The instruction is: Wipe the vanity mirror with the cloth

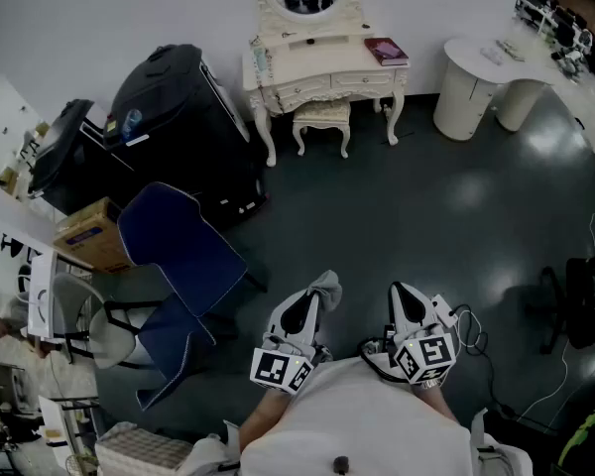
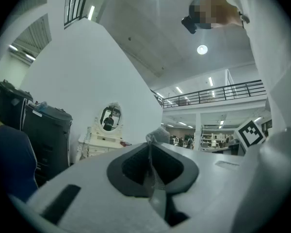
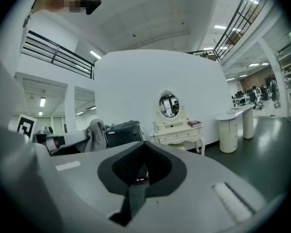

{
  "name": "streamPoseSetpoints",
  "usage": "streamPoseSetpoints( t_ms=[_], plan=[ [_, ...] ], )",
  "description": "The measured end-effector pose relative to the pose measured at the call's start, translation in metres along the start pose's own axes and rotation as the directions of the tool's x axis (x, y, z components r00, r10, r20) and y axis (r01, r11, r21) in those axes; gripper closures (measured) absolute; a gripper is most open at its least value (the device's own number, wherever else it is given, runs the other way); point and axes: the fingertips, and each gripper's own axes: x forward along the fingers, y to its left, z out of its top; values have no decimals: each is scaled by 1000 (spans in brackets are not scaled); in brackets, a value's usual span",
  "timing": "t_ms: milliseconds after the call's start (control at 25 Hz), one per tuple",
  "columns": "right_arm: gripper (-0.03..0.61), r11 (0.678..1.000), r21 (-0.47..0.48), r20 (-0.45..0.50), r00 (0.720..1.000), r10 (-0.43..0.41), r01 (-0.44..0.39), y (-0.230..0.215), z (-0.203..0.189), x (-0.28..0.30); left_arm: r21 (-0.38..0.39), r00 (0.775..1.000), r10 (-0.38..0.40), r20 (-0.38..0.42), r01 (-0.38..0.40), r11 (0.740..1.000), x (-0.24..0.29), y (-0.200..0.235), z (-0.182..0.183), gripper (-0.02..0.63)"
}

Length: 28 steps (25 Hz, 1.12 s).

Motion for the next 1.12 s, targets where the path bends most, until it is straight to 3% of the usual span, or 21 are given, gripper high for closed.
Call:
streamPoseSetpoints(
  t_ms=[200, 400, 880, 960, 1120],
  plan=[
    [571, 1000, 7, 3, 1000, -4, 4, -5, -5, -7, -19, 1000, 10, 4, -10, 1000, -2, 0, -7, 592],
    [571, 1000, 2, 5, 1000, 10, -10, -12, 0, -7, 34, 1000, 8, 8, -8, 999, 9, -10, -1, 592],
    [571, 1000, -2, 23, 1000, 14, -14, -62, 16, -8, 64, 995, 48, 83, -54, 996, 49, -30, 7, 595],
    [571, 1000, -3, 25, 999, 28, -27, -71, 20, -8, 44, 996, 44, 83, -48, 998, 60, -35, 4, 595],
    [571, 997, 20, -13, 997, 70, -70, -95, 17, -16, -74, 997, 47, 56, -43, 996, 84, -51, -16, 594]
  ],
)
